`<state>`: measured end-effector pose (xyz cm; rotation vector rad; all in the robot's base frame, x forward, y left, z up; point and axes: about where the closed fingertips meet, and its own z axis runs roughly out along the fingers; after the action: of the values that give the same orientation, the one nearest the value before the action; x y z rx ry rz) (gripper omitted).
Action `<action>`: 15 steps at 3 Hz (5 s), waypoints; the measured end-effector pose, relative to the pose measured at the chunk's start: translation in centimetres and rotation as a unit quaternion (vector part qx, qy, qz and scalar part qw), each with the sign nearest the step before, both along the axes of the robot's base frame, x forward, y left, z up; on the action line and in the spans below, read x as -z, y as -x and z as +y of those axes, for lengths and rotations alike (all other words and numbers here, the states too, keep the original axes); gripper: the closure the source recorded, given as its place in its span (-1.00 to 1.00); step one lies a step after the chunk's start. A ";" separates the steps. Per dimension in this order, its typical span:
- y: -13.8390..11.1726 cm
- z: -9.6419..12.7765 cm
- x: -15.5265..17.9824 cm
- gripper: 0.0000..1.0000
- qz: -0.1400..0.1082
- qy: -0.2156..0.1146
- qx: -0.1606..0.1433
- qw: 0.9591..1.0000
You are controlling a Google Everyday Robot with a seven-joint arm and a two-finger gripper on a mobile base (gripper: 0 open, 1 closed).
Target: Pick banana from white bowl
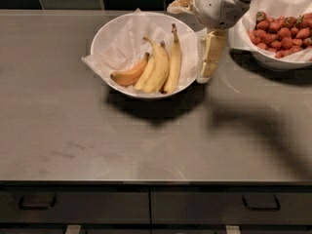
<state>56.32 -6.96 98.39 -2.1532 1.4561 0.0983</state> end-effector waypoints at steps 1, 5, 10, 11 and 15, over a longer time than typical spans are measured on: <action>-1.8 2.5 1.0 -1.00 -0.002 -0.007 -0.062 0.998; -4.7 4.3 0.9 -0.78 -0.041 -0.002 -0.120 0.992; -6.1 9.1 7.0 -0.76 -0.030 -0.042 -0.270 0.961; -6.0 9.3 7.7 -0.78 -0.023 -0.041 -0.273 0.961; -5.6 8.7 11.7 0.71 0.026 -0.028 -0.247 0.968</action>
Offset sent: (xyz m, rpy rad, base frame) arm 0.0150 0.0212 -0.0089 0.0120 -0.0030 0.1047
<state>61.90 1.73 86.72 -2.4335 0.8995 0.3704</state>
